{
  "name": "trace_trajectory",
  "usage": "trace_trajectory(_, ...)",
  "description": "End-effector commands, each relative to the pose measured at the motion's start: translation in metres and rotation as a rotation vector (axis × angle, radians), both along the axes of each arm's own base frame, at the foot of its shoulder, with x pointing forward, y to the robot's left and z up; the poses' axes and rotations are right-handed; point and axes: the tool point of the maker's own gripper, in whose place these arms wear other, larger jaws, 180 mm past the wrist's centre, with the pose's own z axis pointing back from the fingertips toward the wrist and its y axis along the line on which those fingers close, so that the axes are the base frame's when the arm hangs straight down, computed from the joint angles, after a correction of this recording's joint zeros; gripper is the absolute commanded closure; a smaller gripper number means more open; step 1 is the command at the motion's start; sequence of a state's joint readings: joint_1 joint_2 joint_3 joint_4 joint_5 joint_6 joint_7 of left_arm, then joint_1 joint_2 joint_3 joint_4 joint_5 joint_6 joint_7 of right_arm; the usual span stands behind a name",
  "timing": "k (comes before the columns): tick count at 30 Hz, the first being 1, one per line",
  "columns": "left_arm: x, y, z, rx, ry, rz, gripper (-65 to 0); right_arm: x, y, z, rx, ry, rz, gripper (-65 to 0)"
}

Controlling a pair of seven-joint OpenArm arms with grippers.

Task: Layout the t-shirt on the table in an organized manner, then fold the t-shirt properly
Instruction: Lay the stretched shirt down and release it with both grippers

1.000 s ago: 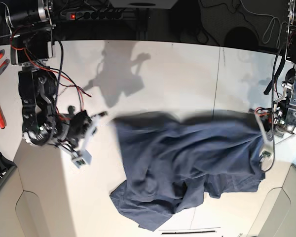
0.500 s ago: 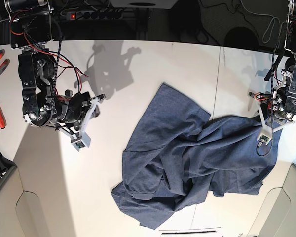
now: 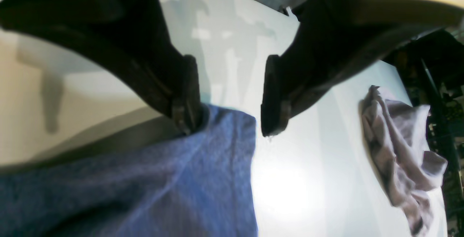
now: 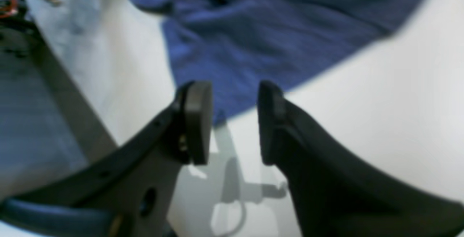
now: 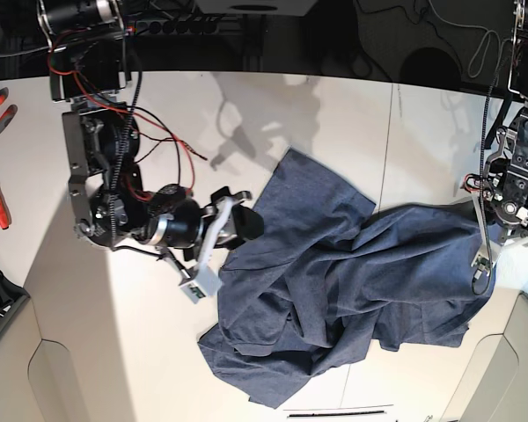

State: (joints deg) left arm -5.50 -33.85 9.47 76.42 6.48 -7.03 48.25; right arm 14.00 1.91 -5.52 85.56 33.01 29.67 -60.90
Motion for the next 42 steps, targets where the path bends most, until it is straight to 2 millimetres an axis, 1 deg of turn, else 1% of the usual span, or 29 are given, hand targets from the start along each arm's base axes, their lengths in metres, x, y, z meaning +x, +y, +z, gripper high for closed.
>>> trace_trajectory(1, 0.015, 0.006, 0.024, 0.032, -0.064, -0.005, -30.3, 0.012, 0.01, 0.021, 0.048, -0.062, 0.005, -21.7)
trace_trajectory(4, 0.014, -0.002, 0.03, 0.032, -0.031, -0.023, -30.3, 0.011, 0.023, 0.027, 0.081, -0.064, 0.011, -21.6)
trace_trajectory(8, 0.01, -0.019, 0.034, -0.03, 0.025, -0.057, -30.3, 0.012, 0.034, 0.033, 0.114, -0.073, 0.01, -21.7)
trace_trajectory(11, 0.017, -0.029, 0.045, -0.068, -0.016, -0.085, -30.3, 0.014, 0.037, 0.037, 0.133, -0.088, 0.001, -21.6)
trace_trajectory(13, 0.03, -0.036, 0.054, -0.088, -0.099, -0.125, -29.8, 0.018, 0.037, 0.038, 0.132, -0.107, -0.012, -21.0)
trace_trajectory(14, 0.037, -0.04, 0.059, -0.1, -0.154, -0.14, -27.7, 0.02, 0.036, 0.038, 0.123, -0.12, -0.02, -18.4)
trace_trajectory(15, 0.044, -0.043, 0.064, -0.111, -0.203, -0.151, -22.1, 0.022, 0.035, 0.038, 0.111, -0.132, -0.027, -13.5)
trace_trajectory(17, 0.054, -0.047, 0.072, -0.116, -0.288, -0.175, -4.3, 0.025, 0.036, 0.036, 0.082, -0.151, -0.033, 0.0)
trace_trajectory(18, 0.058, -0.045, 0.075, -0.105, -0.325, -0.181, 0.0, 0.026, 0.037, 0.035, 0.073, -0.16, -0.032, 0.0)
trace_trajectory(19, 0.061, -0.043, 0.078, -0.09, -0.354, -0.18, 0.0, 0.027, 0.038, 0.035, 0.069, -0.172, -0.031, 0.0)
trace_trajectory(21, 0.064, -0.032, 0.075, -0.064, -0.371, -0.148, 0.0, 0.029, 0.043, 0.035, 0.063, -0.204, -0.03, 0.0)
trace_trajectory(24, 0.065, -0.009, 0.061, -0.057, -0.347, -0.068, 0.0, 0.031, 0.055, 0.032, 0.075, -0.246, -0.022, 0.0)
trace_trajectory(26, 0.064, 0.006, 0.047, -0.056, -0.315, -0.01, 0.0, 0.025, 0.064, 0.02, 0.056, -0.228, 0.001, 0.0)
trace_trajectory(29, 0.055, 0.02, 0.024, -0.087, -0.259, 0.061, 0.0, 0.011, 0.075, -0.01, -0.009, -0.167, 0.052, 0.0)
trace_trajectory(31, 0.048, 0.023, 0.012, -0.099, -0.229, 0.087, 0.0, 0.003, 0.071, -0.034, -0.076, -0.12, 0.064, 0.0)
trace_trajectory(32, 0.044, 0.024, 0.007, -0.101, -0.217, 0.094, 0.0, 0.003, 0.065, -0.048, -0.122, -0.095, 0.043, 0.0)
trace_trajectory(35, 0.044, 0.017, -0.001, -0.124, -0.216, 0.082, 0.0, 0.007, 0.045, -0.077, -0.229, -0.079, -0.027, 0.0)
trace_trajectory(39, 0.049, -0.004, -0.008, -0.217, -0.223, 0.046, 0.0, 0.0, 0.038, -0.094, -0.28, -0.046, -0.017, 0.0)
trace_trajectory(42, 0.053, -0.016, -0.01, -0.246, -0.23, 0.007, 0.0, -0.008, 0.024, -0.104, -0.341, 0.0, 0.001, 0.0)
